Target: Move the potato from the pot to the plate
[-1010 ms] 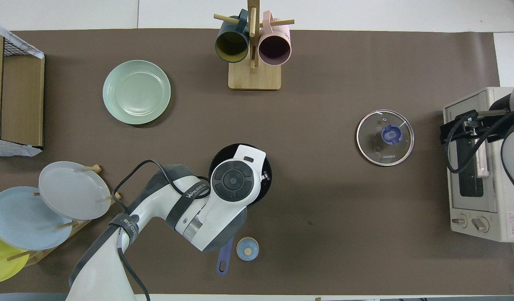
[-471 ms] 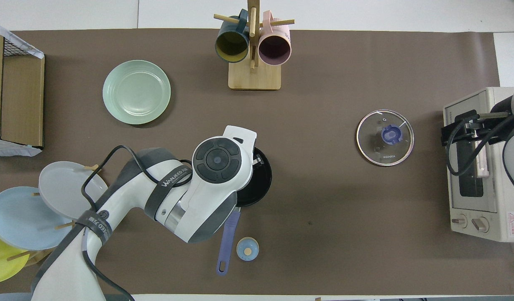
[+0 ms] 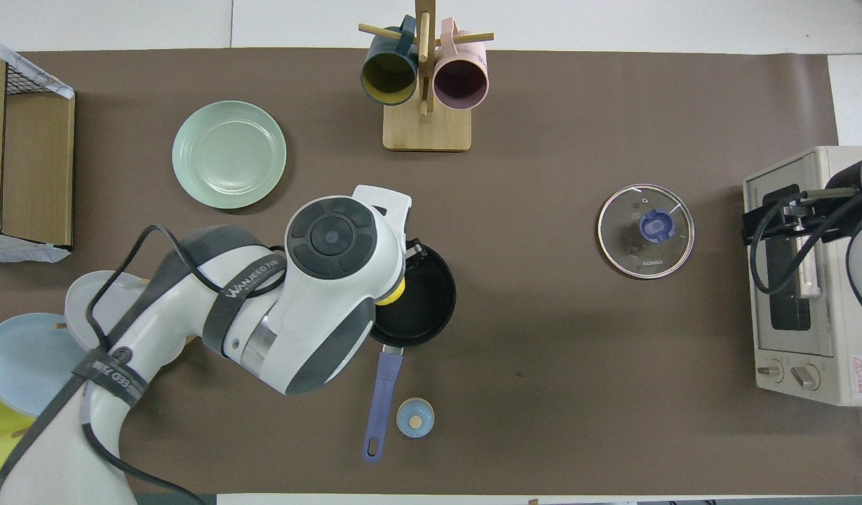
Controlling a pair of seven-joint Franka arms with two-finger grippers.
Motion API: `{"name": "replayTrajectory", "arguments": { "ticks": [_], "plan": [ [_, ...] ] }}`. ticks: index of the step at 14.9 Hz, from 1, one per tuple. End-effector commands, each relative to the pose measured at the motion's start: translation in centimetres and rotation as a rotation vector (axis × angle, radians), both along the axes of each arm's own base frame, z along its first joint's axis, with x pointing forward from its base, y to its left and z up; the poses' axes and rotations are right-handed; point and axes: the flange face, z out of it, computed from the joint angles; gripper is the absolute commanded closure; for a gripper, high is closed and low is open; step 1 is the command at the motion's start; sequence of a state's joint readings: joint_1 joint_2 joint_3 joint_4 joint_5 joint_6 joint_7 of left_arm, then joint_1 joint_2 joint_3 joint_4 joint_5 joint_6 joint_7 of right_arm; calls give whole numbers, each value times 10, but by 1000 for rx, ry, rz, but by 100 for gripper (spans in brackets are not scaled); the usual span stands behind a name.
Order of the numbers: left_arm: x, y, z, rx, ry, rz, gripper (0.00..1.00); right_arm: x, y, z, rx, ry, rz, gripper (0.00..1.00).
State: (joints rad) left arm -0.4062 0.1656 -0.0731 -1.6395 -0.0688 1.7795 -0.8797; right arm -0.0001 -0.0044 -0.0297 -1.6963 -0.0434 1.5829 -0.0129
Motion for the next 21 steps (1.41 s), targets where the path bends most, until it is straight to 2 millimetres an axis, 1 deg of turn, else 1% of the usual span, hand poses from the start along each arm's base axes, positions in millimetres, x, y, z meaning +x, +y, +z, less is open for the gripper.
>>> {"name": "replayTrajectory", "arguments": {
  "ticks": [1, 2, 3, 4, 6, 7, 8, 9, 10, 11, 12, 14, 16, 17, 19, 20, 21],
  "plan": [
    [47, 52, -1, -26, 38, -70, 100, -1, -4, 2, 16, -19, -21, 0],
    [60, 73, 2, -38, 25, -112, 100, 1, -5, -3, 20, -7, -19, 0],
    [78, 100, -4, -46, 20, -145, 100, 1, -4, -3, 20, -2, -19, 0],
    [92, 115, -8, -52, 3, -177, 100, 2, -3, -2, 16, -2, -16, 0],
    [118, 138, -28, -57, -18, -252, 100, 5, -4, 0, 16, 4, -18, 0],
    [128, 152, -40, -59, -31, -270, 100, 4, -3, -1, 18, 10, -17, 0],
    [138, 160, -55, -60, -48, -294, 100, 3, -8, -1, 20, 17, -28, 0],
    [146, 161, -78, -38, -49, -324, 100, 2, -14, 0, 21, 17, -40, 0],
    [153, 163, -102, -6, -43, -337, 100, 0, -14, -1, 23, 17, -42, 0],
    [158, 164, -117, 16, -52, -348, 100, 0, -15, -1, 24, 14, -42, 0],
    [161, 163, -122, 22, -76, -356, 100, 1, -13, 0, 24, 8, -40, 0],
    [160, 165, -142, 18, -82, -396, 100, 1, -8, 0, 24, 9, -31, 0],
    [154, 162, -164, 19, -87, -402, 100, 0, -9, 1, 24, 8, -32, 0],
    [153, 163, -169, 20, -84, -405, 100, 0, -11, 1, 24, 9, -39, 0],
    [152, 163, -170, 19, -82, -425, 100, 0, -13, 0, 24, 9, -42, 0],
    [149, 164, -175, 19, -73, -430, 100, 0, -12, 1, 24, 8, -40, 0],
    [149, 164, -175, 19, -72, -435, 94, 0, -11, 1, 24, 8, -39, 0]
  ]
}}
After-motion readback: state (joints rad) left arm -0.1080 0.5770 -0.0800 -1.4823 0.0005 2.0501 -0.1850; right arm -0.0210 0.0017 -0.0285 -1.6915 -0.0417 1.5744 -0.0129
